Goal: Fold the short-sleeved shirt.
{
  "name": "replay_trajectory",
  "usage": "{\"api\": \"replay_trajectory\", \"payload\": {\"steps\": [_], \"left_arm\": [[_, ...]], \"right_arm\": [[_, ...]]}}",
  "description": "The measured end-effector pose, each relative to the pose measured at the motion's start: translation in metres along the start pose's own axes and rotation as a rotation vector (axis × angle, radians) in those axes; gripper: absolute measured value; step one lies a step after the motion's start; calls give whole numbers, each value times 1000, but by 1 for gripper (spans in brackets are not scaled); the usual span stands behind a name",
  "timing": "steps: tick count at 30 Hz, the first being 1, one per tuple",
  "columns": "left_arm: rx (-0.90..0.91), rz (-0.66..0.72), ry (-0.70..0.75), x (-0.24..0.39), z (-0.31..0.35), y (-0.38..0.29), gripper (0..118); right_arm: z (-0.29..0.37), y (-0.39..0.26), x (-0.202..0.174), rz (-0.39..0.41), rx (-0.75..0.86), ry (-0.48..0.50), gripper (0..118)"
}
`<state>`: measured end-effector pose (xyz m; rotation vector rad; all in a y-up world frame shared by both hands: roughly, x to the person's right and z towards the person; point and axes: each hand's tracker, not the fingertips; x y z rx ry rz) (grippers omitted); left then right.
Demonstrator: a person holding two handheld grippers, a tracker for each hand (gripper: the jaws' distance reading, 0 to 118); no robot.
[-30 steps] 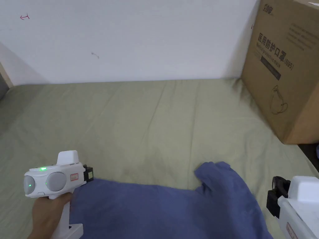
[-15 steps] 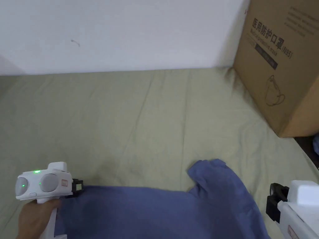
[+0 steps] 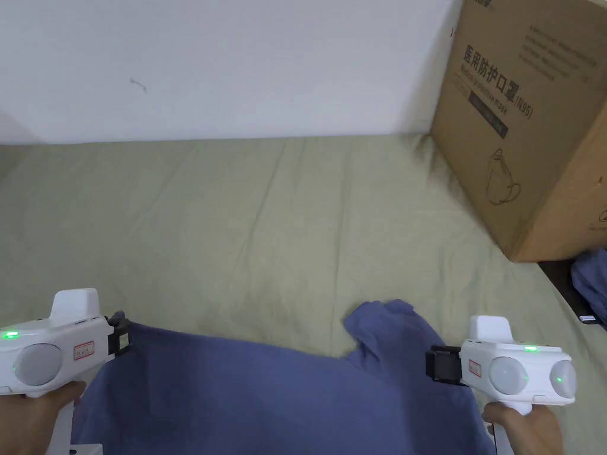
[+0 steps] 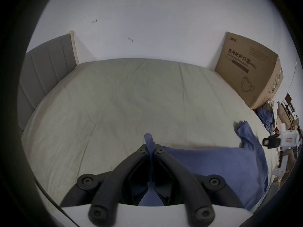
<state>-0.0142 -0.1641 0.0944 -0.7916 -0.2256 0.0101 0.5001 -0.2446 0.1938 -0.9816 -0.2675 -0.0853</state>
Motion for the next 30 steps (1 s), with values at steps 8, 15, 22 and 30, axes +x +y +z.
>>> {"api": "replay_trajectory", "payload": {"steps": [8,15,22,30], "left_arm": [[24,16,-6,-5,23,-5,2],[37,37,2,-7,36,-12,2],[133,94,16,-17,74,7,2],[358,85,84,-30,148,104,2]], "right_arm": [[-26,-15,-18,-15,-72,22,49],[33,-12,-17,4,78,44,2],[107,24,-3,60,301,124,2],[221,120,-20,68,628,169,2]]}}
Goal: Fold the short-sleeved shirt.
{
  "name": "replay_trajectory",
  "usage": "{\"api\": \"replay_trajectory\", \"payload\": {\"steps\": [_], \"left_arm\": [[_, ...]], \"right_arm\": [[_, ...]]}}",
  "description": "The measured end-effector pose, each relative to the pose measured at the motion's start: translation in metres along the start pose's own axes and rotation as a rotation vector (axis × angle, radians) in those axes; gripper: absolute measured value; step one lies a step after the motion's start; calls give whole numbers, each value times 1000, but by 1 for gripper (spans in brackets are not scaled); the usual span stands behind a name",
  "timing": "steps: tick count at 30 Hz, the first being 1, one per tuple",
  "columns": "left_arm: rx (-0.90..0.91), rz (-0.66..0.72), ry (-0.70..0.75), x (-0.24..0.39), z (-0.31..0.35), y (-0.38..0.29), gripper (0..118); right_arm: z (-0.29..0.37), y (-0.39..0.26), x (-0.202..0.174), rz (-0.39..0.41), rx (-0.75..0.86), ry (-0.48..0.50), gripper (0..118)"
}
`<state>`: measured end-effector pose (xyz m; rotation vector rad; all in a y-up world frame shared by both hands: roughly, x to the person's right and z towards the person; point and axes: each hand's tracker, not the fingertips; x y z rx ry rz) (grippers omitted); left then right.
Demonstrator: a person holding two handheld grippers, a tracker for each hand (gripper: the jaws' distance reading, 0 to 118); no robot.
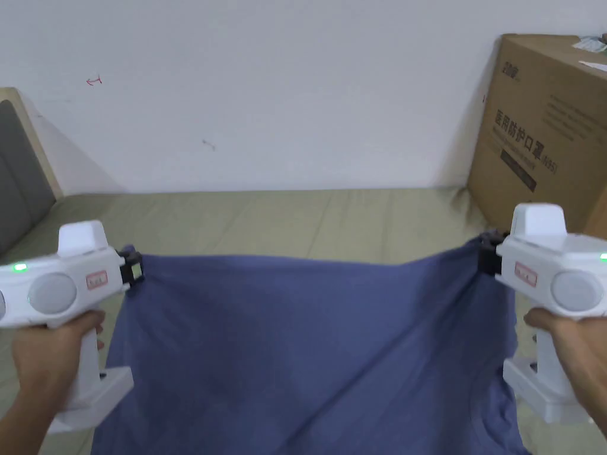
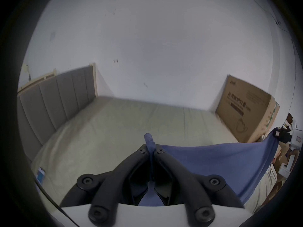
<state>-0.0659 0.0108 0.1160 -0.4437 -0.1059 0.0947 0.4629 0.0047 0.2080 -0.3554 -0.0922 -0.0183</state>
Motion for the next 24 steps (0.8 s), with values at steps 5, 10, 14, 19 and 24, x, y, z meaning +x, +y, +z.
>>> {"api": "replay_trajectory", "payload": {"steps": [5,10,14,19,24], "left_arm": [[117,-31,31,2,16,73,2],[215,-47,40,9,29,132,2],[266,-67,54,14,32,163,2],[283,-65,50,19,19,173,2],[244,-73,58,20,-20,144,2]], "right_arm": [[8,78,-10,22,151,26,2],[14,142,-20,28,274,17,2],[20,178,-21,12,336,30,2],[14,187,-22,26,360,21,2],[-18,156,-13,33,309,34,2]]}}
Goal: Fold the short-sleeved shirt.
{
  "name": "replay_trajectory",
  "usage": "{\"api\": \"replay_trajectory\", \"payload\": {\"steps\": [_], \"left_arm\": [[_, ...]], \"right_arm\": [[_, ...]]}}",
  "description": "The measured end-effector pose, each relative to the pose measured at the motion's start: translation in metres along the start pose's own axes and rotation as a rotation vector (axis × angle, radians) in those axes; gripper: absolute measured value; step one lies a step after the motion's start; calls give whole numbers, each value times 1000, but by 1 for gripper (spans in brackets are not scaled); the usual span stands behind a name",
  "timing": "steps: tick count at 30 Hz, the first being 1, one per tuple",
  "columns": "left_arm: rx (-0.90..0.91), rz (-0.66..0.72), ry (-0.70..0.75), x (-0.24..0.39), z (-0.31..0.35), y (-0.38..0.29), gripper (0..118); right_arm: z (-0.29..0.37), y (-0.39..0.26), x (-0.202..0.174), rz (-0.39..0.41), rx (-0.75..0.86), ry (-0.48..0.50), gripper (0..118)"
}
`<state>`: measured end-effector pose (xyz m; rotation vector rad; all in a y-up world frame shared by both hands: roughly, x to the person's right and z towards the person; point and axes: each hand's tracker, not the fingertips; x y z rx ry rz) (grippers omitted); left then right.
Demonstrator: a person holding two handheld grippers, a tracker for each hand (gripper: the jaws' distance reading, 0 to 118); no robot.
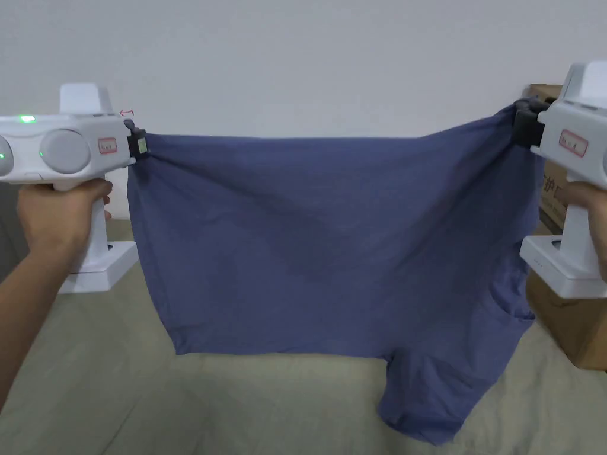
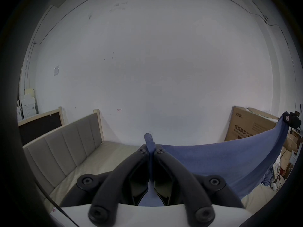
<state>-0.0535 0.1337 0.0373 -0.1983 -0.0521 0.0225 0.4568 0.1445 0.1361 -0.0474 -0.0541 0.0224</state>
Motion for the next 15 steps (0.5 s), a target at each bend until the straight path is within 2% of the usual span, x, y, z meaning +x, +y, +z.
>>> {"api": "replay_trajectory", "payload": {"steps": [7,10,15], "left_arm": [[-143,36,-22,0,-32,-100,2],[-209,46,-30,-1,-27,-146,2],[-305,56,-46,-11,6,-214,2]], "right_arm": [[-14,-99,11,-30,-166,12,2],[-10,-146,18,-91,-240,28,2],[26,-208,18,-117,-333,52,2]]}}
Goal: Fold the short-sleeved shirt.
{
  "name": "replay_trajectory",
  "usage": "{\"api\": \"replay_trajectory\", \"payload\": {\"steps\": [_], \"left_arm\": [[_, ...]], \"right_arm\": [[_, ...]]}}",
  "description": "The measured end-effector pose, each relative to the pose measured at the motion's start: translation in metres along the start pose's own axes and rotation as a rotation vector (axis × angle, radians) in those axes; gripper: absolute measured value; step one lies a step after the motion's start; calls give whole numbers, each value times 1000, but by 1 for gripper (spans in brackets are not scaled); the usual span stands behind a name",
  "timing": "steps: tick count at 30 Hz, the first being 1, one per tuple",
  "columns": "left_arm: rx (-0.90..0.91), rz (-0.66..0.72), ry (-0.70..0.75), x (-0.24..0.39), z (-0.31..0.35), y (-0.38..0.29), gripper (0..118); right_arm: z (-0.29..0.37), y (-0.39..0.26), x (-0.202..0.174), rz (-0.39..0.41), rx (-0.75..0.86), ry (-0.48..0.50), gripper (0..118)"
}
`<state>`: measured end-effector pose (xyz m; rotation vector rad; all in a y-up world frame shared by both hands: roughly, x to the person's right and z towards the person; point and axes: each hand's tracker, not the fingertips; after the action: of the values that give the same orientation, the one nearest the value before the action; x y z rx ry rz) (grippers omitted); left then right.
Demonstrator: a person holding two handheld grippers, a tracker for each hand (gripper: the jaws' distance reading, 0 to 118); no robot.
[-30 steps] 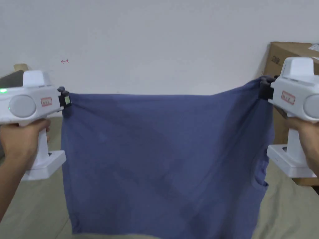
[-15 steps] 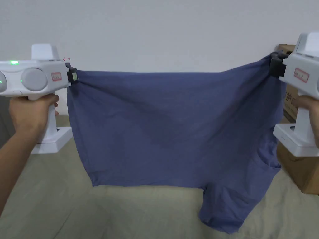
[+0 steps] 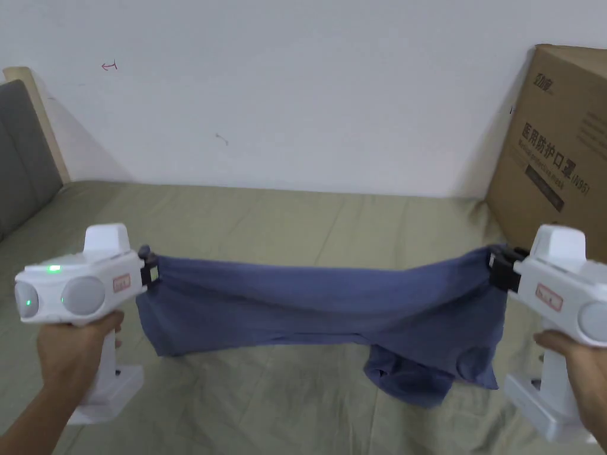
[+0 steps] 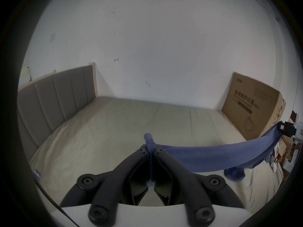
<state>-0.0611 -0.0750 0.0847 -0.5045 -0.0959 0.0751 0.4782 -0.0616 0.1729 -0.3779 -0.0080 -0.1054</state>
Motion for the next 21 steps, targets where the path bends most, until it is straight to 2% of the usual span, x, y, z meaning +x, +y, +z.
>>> {"api": "replay_trajectory", "payload": {"steps": [13,21], "left_arm": [[-215,15,20,-48,91,-172,2],[-275,22,28,-58,146,-231,2]], "right_arm": [[128,-167,-14,-109,-214,59,2],[200,-232,-12,-208,-292,47,2]]}}
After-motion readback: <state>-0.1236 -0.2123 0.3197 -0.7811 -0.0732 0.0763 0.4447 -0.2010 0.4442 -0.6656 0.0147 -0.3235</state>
